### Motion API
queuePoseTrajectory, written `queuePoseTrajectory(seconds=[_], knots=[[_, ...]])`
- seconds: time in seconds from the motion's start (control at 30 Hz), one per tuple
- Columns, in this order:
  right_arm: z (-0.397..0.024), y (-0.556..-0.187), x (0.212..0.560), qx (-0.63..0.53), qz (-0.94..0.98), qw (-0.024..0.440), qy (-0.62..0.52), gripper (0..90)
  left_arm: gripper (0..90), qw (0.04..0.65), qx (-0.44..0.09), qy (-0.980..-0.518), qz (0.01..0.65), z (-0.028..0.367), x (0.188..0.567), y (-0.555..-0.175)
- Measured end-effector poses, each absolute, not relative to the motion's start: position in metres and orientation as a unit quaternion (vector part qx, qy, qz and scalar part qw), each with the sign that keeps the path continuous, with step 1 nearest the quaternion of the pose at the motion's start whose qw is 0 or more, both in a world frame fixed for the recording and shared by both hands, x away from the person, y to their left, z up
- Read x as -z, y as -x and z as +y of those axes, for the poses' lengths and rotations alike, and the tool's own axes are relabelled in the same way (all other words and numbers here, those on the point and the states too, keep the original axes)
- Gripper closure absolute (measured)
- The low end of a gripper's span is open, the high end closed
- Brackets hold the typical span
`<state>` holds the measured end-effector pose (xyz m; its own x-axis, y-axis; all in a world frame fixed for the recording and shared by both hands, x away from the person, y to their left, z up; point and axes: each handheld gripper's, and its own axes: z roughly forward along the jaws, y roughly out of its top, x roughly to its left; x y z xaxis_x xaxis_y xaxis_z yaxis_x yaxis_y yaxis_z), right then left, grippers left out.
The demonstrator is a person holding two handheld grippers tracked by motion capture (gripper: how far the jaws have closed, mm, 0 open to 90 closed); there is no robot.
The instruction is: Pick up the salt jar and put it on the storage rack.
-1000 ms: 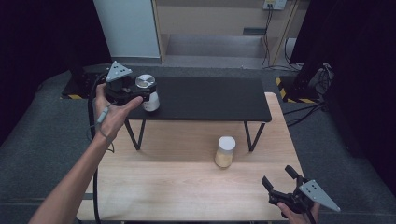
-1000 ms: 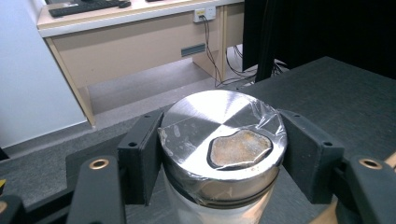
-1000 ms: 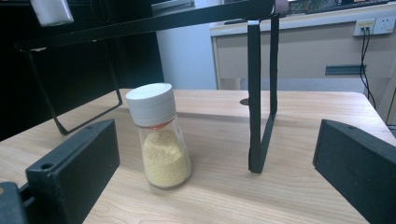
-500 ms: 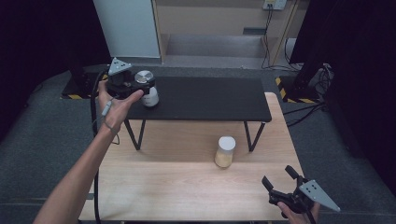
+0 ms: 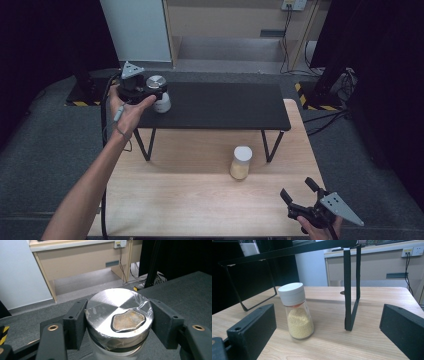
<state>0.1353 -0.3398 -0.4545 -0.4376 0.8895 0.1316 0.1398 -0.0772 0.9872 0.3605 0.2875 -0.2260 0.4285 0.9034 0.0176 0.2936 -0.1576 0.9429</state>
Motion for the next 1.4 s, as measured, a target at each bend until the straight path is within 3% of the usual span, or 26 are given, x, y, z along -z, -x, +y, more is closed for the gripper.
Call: queuePoseTrajectory(seconds=[0.13, 0.2, 0.3, 0.7, 1.4], knots=[[-0.340, -0.135, 0.454, -0.597, 0.602, 0.313, -0.428, 0.6, 30.9, 0.485, -0.319, -0.692, 0.429, 0.287, 0.229, -0.361], [-0.340, -0.135, 0.455, -0.598, 0.602, 0.311, -0.428, 0.6, 18.9, 0.493, -0.321, -0.682, 0.435, 0.287, 0.231, -0.359], [-0.340, -0.135, 0.455, -0.599, 0.603, 0.310, -0.425, 0.7, 10.6, 0.497, -0.330, -0.675, 0.435, 0.289, 0.232, -0.354], [-0.338, -0.135, 0.454, -0.599, 0.604, 0.308, -0.426, 0.7, 2.7, 0.533, -0.304, -0.660, 0.433, 0.318, 0.218, -0.328], [-0.333, -0.135, 0.454, -0.597, 0.608, 0.309, -0.423, 1.0, 2.9, 0.565, -0.293, -0.653, 0.410, 0.330, 0.238, -0.261]])
